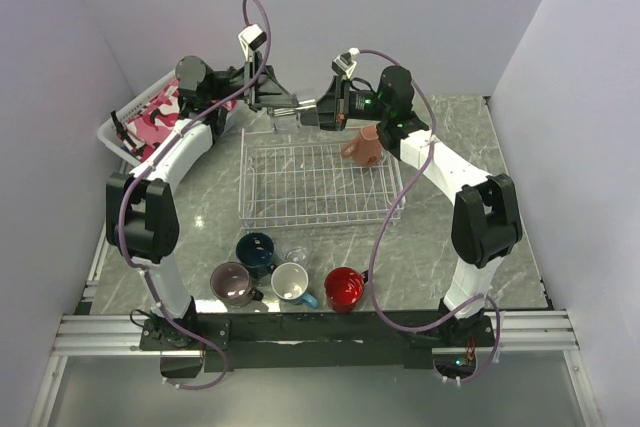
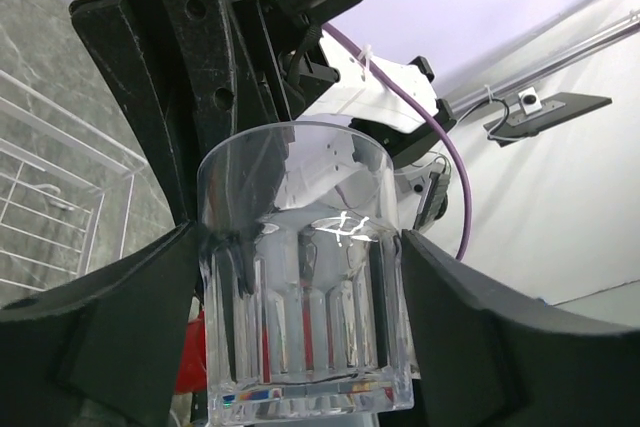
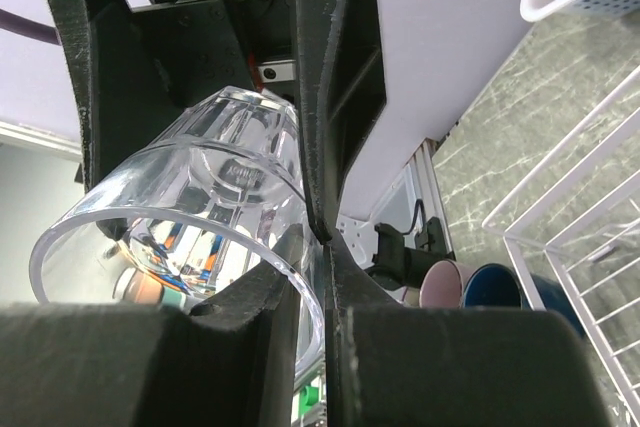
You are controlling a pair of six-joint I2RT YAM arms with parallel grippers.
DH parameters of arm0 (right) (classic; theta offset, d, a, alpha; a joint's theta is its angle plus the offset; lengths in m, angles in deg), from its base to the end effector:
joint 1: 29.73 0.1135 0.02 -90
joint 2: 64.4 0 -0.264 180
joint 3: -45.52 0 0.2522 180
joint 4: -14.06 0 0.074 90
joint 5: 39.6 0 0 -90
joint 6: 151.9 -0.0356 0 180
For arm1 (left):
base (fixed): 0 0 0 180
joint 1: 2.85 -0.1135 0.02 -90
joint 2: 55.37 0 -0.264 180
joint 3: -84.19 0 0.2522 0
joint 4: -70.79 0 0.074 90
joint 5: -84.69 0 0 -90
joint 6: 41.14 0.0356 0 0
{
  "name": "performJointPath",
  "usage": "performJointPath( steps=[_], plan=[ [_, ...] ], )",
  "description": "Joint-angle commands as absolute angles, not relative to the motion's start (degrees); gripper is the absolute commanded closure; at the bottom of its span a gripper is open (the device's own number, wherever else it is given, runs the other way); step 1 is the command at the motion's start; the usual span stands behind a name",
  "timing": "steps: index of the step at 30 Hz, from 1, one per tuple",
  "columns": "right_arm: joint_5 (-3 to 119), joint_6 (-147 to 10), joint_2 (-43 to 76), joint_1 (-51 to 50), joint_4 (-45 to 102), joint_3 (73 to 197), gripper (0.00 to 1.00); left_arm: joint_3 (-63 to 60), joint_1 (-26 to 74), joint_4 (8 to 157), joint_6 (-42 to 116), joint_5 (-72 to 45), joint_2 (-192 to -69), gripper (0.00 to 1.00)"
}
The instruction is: Load the cups into the dish rack
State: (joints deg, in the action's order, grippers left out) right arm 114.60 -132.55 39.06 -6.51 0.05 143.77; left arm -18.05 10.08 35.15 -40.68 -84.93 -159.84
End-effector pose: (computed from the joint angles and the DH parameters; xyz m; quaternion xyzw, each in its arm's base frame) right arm 0.3743 0.1955 0.3610 -0.1477 0.6670 0.7060 0.1865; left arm 0.3870 -0.1248 0.4036 0.2167 0.6352 -0.7174 0.1869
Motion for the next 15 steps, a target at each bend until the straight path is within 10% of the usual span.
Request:
performJointPath(
  steps=[1,6,15],
  plan=[
    [110.7,-132.7,38.4,-7.8,-2.5,145.9,1.0,-17.6,9.6,35.2,-39.7,-86.6,-155.4,0.18],
    [110.3,-134.2,39.6,-7.8,-4.0,148.0,1.0,-16.9,9.5,33.8,-41.1,-87.5,-154.7,0.03],
    [110.0,-133.4,39.0,-8.2,-3.8,146.7,1.0,-16.0,9.2,35.2,-40.3,-87.5,-154.2,0.14]
  ],
)
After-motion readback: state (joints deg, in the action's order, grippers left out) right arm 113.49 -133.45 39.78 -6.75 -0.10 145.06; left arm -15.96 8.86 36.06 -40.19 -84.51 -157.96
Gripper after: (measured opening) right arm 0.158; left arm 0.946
